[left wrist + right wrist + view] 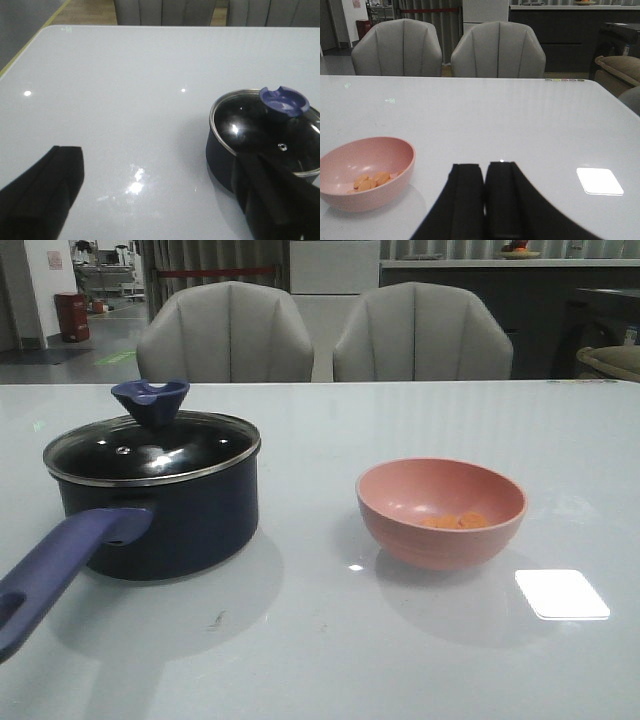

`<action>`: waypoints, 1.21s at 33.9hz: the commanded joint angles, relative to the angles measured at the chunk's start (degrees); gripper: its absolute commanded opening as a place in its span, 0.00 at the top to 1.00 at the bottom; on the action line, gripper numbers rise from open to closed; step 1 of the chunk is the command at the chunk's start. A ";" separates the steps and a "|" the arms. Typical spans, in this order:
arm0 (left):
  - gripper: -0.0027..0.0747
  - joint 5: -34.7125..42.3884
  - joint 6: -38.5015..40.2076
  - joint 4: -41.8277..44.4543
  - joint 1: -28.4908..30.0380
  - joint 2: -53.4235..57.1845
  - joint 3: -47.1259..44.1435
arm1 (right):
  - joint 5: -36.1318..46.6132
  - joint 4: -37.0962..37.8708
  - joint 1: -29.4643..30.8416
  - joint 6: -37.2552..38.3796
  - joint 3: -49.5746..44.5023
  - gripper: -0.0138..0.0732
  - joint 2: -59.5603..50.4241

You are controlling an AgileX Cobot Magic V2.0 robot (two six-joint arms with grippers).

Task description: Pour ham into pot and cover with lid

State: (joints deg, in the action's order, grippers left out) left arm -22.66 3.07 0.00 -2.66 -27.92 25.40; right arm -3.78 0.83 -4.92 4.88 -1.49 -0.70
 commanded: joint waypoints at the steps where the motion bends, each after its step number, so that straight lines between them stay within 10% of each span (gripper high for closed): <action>1: 0.07 -1.54 0.74 -0.51 -0.21 -4.11 6.09 | 5.04 0.52 0.34 -0.46 0.22 0.67 -1.05; 13: 0.07 -19.43 0.74 -5.40 -1.55 -28.33 29.14 | 5.04 0.52 0.34 -0.46 0.22 0.67 -1.05; 23: 0.07 -23.02 1.14 -5.29 -13.69 -46.83 44.04 | 5.04 0.52 0.34 -0.46 0.22 0.67 -1.05; 41: 0.07 -34.58 16.14 8.01 -24.55 -70.71 66.84 | 5.04 0.52 0.34 -0.46 0.22 0.67 -1.05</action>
State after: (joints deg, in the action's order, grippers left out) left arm -56.42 17.67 7.03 -26.60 -98.92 87.69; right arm -3.78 0.83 -4.92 4.88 -1.49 -0.70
